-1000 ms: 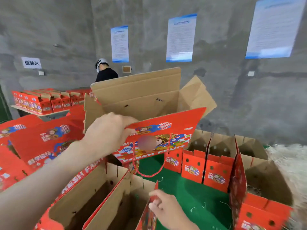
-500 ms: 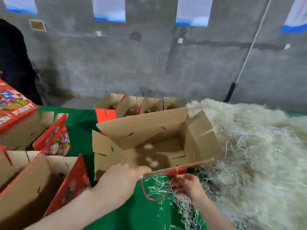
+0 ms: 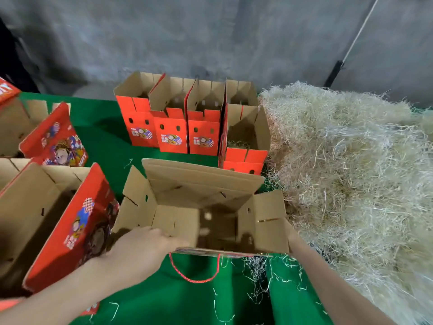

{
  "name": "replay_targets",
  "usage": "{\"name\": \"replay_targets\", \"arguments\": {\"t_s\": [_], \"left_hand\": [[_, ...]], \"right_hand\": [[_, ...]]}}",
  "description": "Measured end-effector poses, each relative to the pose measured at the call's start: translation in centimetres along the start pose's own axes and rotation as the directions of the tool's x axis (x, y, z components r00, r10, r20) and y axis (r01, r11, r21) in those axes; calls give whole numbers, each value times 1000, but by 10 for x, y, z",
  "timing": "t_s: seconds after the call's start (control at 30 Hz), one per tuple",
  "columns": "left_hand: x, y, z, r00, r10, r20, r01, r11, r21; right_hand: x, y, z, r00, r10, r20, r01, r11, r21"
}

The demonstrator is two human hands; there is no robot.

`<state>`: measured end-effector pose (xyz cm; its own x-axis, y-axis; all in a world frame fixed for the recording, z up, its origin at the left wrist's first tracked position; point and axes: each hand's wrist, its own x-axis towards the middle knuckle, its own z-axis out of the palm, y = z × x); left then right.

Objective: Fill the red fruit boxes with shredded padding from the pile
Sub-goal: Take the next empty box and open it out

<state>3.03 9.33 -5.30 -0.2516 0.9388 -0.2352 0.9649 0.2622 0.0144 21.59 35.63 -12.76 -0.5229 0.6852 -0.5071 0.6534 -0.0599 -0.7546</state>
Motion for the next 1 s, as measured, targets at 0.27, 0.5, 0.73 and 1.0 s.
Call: {"name": "replay_targets", "arguments": {"t_s": [0.27,0.5,0.73,1.0], "left_hand": [[33,-38,6,999,24,21,-12,893,-450],[87,-48,-3,909,-208,-360,111,956,-271],[116,-61,-14,940,-257,-225,194,943,-270],[126,-9,-12,982,-79,-172,46,981,-188]], "right_hand": [[5,-35,5,991,-130,-35,131,991,17],[-4,-77,14,967,-235,-99,206,949,-238],[-35,-65,25,905,-424,29,337,674,-658],[-62,-29,-3,926,-377,-11,247,627,-739]]}}
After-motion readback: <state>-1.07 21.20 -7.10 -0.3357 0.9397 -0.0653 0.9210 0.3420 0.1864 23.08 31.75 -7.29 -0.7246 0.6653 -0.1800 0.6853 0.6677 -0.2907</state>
